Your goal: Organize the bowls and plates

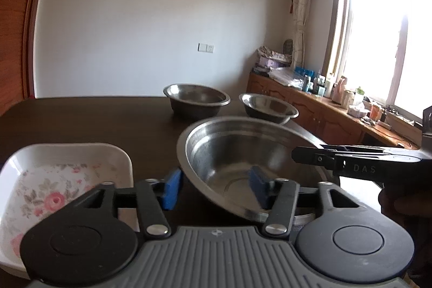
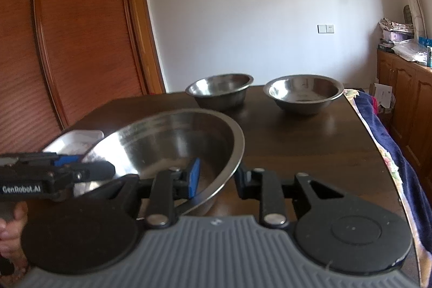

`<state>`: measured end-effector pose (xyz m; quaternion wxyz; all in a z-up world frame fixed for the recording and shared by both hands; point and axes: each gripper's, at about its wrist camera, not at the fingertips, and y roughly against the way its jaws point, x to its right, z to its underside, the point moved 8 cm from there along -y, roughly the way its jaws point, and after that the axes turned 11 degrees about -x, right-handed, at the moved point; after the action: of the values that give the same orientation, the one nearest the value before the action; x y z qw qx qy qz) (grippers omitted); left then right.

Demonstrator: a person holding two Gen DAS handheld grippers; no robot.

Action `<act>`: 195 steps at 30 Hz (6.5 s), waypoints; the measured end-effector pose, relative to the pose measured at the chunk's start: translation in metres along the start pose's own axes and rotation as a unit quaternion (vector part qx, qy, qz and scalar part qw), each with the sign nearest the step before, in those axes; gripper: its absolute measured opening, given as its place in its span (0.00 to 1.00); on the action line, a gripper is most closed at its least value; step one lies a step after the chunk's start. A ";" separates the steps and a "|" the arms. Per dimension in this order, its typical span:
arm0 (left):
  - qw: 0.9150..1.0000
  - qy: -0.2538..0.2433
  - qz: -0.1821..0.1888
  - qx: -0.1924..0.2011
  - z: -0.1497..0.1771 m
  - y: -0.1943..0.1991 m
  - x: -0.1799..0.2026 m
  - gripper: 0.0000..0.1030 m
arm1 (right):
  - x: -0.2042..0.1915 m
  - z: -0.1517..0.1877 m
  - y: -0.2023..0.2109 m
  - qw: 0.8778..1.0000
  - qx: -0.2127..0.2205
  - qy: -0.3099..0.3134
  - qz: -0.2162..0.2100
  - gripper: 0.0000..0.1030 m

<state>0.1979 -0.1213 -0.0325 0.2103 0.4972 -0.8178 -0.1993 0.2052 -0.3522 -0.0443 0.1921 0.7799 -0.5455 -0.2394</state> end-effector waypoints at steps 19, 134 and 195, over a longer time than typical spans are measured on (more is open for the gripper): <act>0.998 -0.030 -0.036 0.032 -0.026 0.019 -0.012 0.98 | 0.000 -0.026 0.026 0.997 0.051 0.037 0.033 0.55; 0.996 -0.083 -0.013 -0.028 -0.160 -0.065 -0.019 0.36 | 0.007 -0.150 -0.065 0.993 -0.069 0.097 0.008 0.13; 0.996 -0.053 0.018 -0.064 -0.025 -0.013 -0.008 0.36 | -0.029 -0.029 -0.023 0.990 -0.110 0.090 -0.003 0.13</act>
<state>0.2243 -0.1227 -0.0193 0.2019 0.4570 -0.8221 -0.2730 0.2309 -0.3164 -0.0293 0.3243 0.7739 -0.4944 -0.2270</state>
